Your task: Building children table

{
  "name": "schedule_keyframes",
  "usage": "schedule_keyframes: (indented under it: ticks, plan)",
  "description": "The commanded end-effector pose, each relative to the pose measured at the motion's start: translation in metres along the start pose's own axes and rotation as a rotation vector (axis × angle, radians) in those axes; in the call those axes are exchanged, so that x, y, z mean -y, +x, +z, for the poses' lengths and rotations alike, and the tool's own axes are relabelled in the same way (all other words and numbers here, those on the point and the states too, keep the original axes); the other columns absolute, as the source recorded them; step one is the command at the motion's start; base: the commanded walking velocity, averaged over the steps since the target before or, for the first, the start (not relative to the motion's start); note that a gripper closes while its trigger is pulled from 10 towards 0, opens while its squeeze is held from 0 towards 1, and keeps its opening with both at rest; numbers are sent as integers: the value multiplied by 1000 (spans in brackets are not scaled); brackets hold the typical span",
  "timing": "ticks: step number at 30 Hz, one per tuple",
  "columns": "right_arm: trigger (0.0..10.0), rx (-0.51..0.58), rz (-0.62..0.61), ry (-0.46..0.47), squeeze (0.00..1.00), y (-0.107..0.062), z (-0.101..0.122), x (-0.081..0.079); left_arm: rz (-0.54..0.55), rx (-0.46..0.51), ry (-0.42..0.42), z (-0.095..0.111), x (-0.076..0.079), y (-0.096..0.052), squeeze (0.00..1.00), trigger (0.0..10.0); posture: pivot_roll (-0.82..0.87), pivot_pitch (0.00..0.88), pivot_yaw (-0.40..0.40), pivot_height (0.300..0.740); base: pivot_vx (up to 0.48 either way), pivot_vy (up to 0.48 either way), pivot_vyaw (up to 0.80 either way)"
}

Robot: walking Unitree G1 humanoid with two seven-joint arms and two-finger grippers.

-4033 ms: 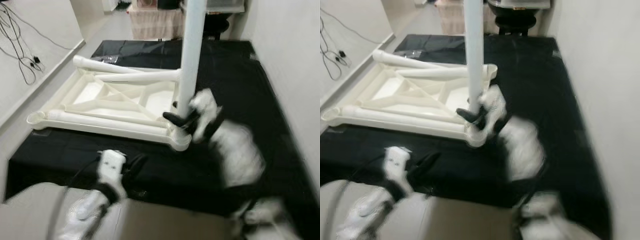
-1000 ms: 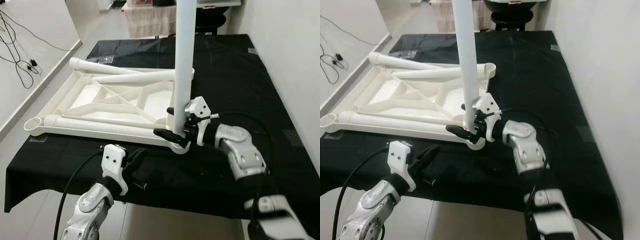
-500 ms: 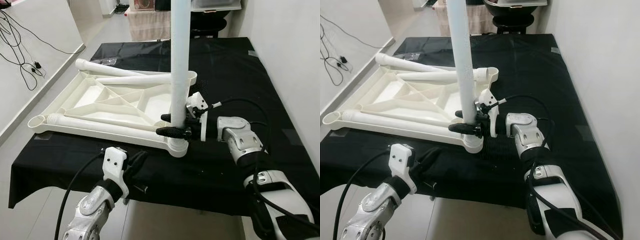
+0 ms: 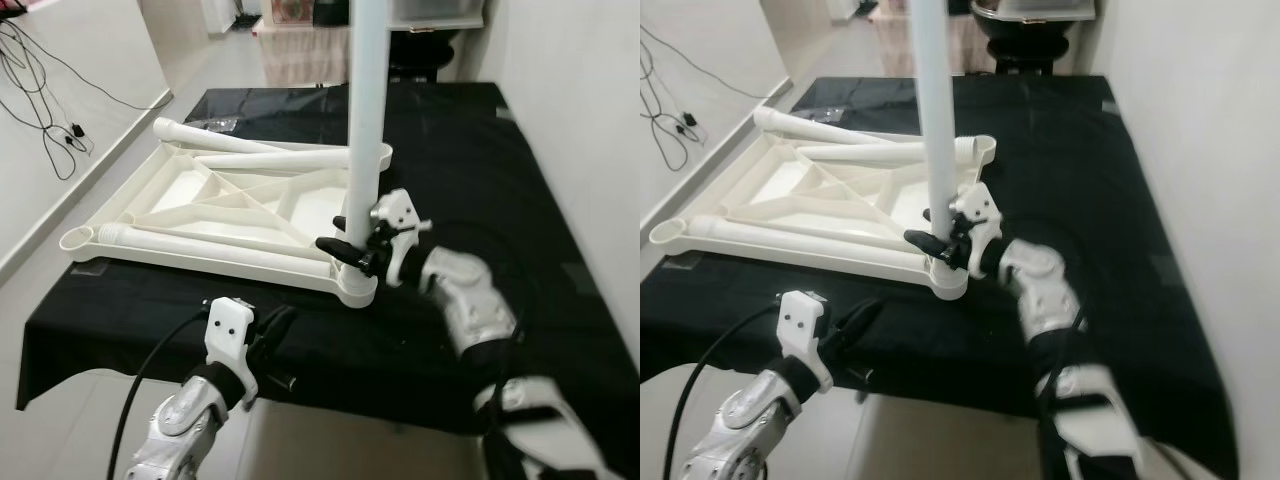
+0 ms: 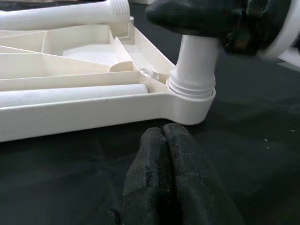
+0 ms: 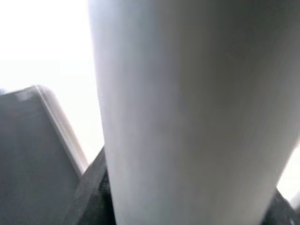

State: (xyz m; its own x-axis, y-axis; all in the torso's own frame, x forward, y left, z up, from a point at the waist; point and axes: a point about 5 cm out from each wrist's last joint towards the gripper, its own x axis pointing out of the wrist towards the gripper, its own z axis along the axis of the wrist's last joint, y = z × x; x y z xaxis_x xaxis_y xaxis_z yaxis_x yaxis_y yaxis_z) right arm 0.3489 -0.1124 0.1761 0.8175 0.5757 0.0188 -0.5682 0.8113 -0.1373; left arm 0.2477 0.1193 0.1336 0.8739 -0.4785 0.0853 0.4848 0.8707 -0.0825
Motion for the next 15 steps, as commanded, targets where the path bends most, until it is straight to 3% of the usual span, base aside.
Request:
schedule_keyframes:
  ticks: [1,2,3,9,10,11,12,13,15]
  plan:
    - [0,-151,-47,19,0,-5,-26,-2,3,-9,7,-1,-1,-1,0,10000,0,159,59,740,0,0,0]
    - [0,-176,-221,38,0,-15,-34,-11,1,-12,8,-1,-4,0,0,10000,-20,134,76,740,0,0,0]
    - [0,-199,-300,39,0,-20,-39,-14,-2,-15,9,-1,-5,2,0,10000,-7,140,71,740,0,0,0]
    - [0,-212,-300,29,0,-14,-42,-12,3,-14,14,-1,-8,3,0,10000,-6,136,68,740,0,0,0]
    - [3333,-220,-286,17,0,-12,-42,-11,9,-12,15,-1,-8,4,0,10000,-6,136,68,740,0,0,0]
    - [10000,-200,-244,29,592,-9,-39,-11,13,-10,16,0,-9,4,0,10000,-7,134,67,740,0,0,0]
    - [10000,-200,-244,29,592,-9,-39,-11,13,-10,16,0,-9,4,0,10000,-7,134,67,740,0,0,0]
    - [10000,-170,-206,32,1000,-6,-33,-10,16,-9,16,0,-9,4,0,10000,-4,137,69,740,0,0,0]
    - [10000,-149,-182,34,1000,-5,-28,-10,16,-9,16,0,-9,4,0,10000,-4,137,69,740,0,0,0]
